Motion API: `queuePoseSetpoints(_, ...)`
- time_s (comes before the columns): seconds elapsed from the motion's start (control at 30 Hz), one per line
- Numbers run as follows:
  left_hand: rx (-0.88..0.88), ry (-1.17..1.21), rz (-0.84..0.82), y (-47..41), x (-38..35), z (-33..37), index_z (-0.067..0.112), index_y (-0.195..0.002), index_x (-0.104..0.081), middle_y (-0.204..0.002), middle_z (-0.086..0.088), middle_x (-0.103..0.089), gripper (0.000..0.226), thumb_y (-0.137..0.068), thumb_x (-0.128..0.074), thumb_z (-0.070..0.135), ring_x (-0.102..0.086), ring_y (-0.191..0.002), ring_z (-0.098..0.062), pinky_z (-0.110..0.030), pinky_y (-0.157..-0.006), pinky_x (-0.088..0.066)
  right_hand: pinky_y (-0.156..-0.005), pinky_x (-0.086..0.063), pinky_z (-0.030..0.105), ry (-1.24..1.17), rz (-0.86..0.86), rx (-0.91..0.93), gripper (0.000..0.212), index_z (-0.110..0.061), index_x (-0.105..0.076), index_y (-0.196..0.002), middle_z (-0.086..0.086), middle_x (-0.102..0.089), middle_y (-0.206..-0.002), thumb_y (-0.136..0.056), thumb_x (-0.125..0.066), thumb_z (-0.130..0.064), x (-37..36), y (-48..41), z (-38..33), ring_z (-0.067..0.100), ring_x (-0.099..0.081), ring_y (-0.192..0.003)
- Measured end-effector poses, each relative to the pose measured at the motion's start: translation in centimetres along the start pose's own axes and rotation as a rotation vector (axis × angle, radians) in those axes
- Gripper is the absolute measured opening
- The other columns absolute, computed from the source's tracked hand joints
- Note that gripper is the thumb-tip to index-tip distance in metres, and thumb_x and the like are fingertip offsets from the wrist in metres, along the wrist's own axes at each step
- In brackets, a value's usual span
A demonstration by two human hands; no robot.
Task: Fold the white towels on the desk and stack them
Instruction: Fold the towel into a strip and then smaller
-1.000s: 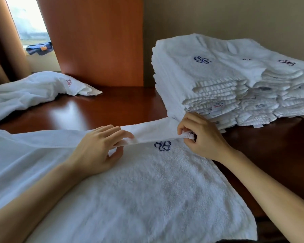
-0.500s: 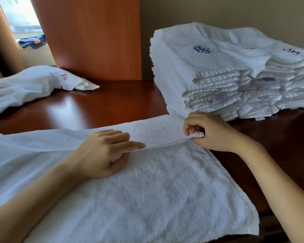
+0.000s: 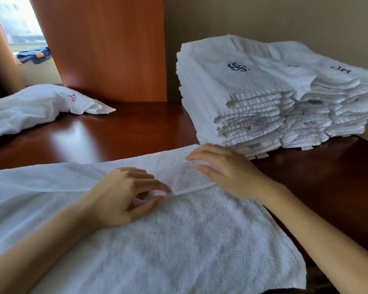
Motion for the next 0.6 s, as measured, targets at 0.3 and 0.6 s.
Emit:
queuePoseSetpoints(0.3, 0.052, -0.068, -0.016, 0.6, -0.2, -0.5, 0.028, -0.111, -0.069, -0.079, 0.010, -0.058, 0.025, -0.091, -0.058, 0.038, -0.057, -0.072, -0.011, -0.020, -0.064, -0.040, -0.119, 0.000, 0.042, 0.109, -0.428, -0.277, 0.091, -0.045, -0.006, -0.152, -0.016, 0.008, -0.161, -0.072, -0.021, -0.086, -3.2, 0.1, 0.3, 0.004, 0.009, -0.147)
queuePoseSetpoints(0.6, 0.400, -0.289, 0.139, 10.0, 5.1, -5.6, 0.026, -0.112, -0.071, -0.099, 0.007, -0.065, 0.027, -0.086, -0.067, 0.017, -0.060, -0.093, -0.017, -0.023, -0.086, -0.039, -0.077, -0.034, 0.034, 0.457, -0.250, -0.316, 0.040, -0.012, -0.058, -0.107, 0.007, -0.061, -0.106, -0.105, -0.027, -0.038, -3.2, -9.8, -9.9, 0.027, -0.054, -0.093)
Point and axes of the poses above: each hand's wrist, its own y-axis away from the middle knuckle, its own x-axis out of the back of the hand, z = x × y, the point moved 7 cm from there along -y, towards the middle knuckle
